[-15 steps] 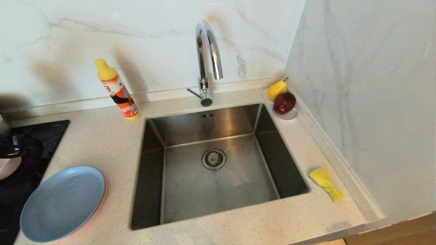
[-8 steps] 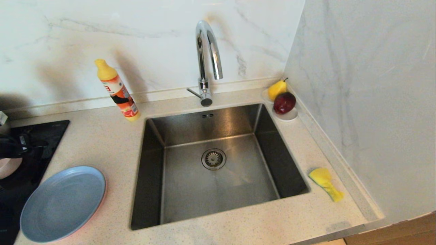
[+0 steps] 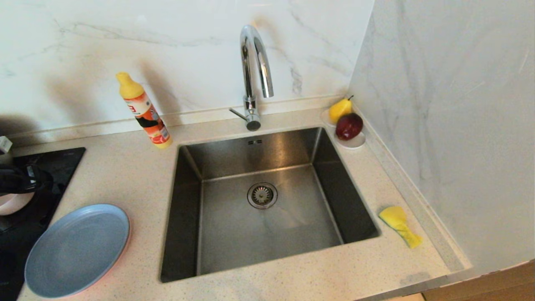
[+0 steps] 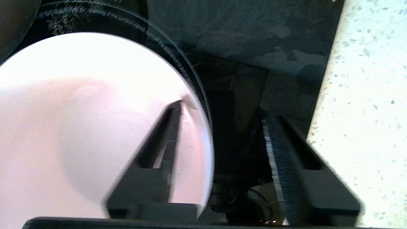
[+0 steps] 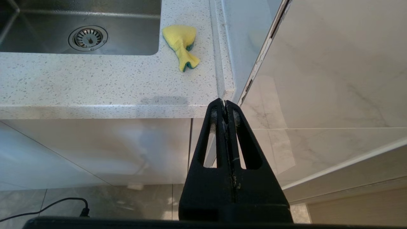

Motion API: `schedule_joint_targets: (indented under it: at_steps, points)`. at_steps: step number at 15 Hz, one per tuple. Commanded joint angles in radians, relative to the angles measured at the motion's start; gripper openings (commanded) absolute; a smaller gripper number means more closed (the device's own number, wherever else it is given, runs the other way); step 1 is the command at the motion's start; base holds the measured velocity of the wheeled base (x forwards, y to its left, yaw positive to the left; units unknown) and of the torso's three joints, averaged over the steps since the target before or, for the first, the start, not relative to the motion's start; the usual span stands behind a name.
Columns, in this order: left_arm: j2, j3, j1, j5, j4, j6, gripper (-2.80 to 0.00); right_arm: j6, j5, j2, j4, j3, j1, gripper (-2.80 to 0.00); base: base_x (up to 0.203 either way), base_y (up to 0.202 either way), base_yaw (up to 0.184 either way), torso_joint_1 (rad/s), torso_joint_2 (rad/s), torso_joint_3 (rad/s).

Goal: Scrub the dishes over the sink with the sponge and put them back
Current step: Place the bowl on the plate

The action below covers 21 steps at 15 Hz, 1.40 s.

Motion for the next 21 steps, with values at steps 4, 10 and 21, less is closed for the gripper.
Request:
schedule_joint_targets:
  at_steps: [4, 10, 21]
  points:
    - [-0.007, 0.0, -0.002, -0.002, -0.001, -0.005, -2.8, -0.001, 0.001, 0.0, 0.0, 0.0, 0.0, -2.8, 0.0, 0.0, 0.0, 0.0, 0.0, 0.0]
    - [-0.064, -0.022, -0.015, -0.001, 0.039, -0.03, -2.8, -0.001, 0.001, 0.0, 0.0, 0.0, 0.0, -2.8, 0.0, 0.0, 0.0, 0.0, 0.0, 0.0]
    - [-0.4, 0.156, -0.173, 0.007, 0.276, -0.066, -2.8, -0.001, 0.001, 0.0, 0.0, 0.0, 0.0, -2.8, 0.0, 0.0, 0.0, 0.0, 0.0, 0.0]
